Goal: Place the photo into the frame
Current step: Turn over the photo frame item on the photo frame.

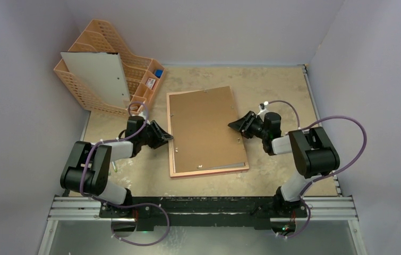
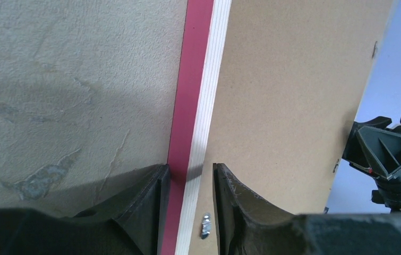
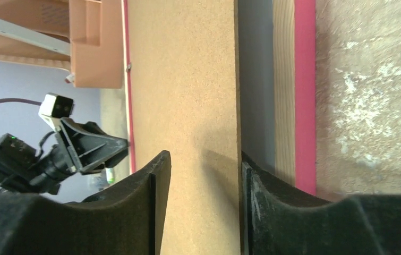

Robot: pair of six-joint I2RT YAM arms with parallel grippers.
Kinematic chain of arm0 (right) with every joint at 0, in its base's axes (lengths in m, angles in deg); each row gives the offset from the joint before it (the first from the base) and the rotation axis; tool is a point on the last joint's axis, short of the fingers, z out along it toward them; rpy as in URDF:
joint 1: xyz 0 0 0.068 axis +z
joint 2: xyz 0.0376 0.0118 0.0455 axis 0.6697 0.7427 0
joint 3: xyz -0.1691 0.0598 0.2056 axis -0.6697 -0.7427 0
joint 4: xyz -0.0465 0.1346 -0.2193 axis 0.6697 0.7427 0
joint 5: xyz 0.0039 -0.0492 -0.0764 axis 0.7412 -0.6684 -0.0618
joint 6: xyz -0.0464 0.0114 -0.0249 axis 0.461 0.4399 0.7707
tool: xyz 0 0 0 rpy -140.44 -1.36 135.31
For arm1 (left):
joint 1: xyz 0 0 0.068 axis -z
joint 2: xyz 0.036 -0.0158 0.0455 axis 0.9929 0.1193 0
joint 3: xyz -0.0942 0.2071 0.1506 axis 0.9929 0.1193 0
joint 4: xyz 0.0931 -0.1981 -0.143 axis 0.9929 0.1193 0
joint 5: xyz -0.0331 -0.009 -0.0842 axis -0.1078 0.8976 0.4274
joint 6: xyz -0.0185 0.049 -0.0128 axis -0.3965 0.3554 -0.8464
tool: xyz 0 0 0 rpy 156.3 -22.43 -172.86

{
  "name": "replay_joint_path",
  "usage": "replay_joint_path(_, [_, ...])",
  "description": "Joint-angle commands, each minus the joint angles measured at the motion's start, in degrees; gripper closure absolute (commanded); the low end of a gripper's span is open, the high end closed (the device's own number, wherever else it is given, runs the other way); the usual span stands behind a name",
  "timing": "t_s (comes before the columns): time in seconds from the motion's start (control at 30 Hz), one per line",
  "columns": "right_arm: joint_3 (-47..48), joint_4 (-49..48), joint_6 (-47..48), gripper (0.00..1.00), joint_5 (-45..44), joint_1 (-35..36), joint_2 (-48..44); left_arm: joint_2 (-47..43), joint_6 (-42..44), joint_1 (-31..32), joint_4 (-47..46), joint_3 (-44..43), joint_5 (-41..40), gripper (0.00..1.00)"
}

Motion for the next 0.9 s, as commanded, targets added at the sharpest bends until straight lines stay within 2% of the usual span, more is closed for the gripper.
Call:
replay_joint_path(0.0, [3.7, 10.9, 8.0, 0.48, -1.9, 0.1, -4.3, 0.2, -0.1, 0.6, -0.4, -0.6, 0.9, 0.63])
replay_joint_path(0.23, [7.3, 19.3, 13.9, 0.38, -3.1, 0.0, -3.8, -0.3, 0.9, 0.6, 1.5, -1.2, -0.1, 0.63])
replay_joint_path(0.5, [8.3, 22.7, 15.5, 0.36, -0.9, 1.2, -2.2, 0.0, 0.8, 0.6, 0.7, -1.6, 1.1, 0.62])
replay_joint_path(0.87, [13.8, 32.1, 20.3, 0.35, -5.1, 5.5, -2.2, 1.1, 0.8, 0.6, -0.3, -1.6, 2.8, 0.62])
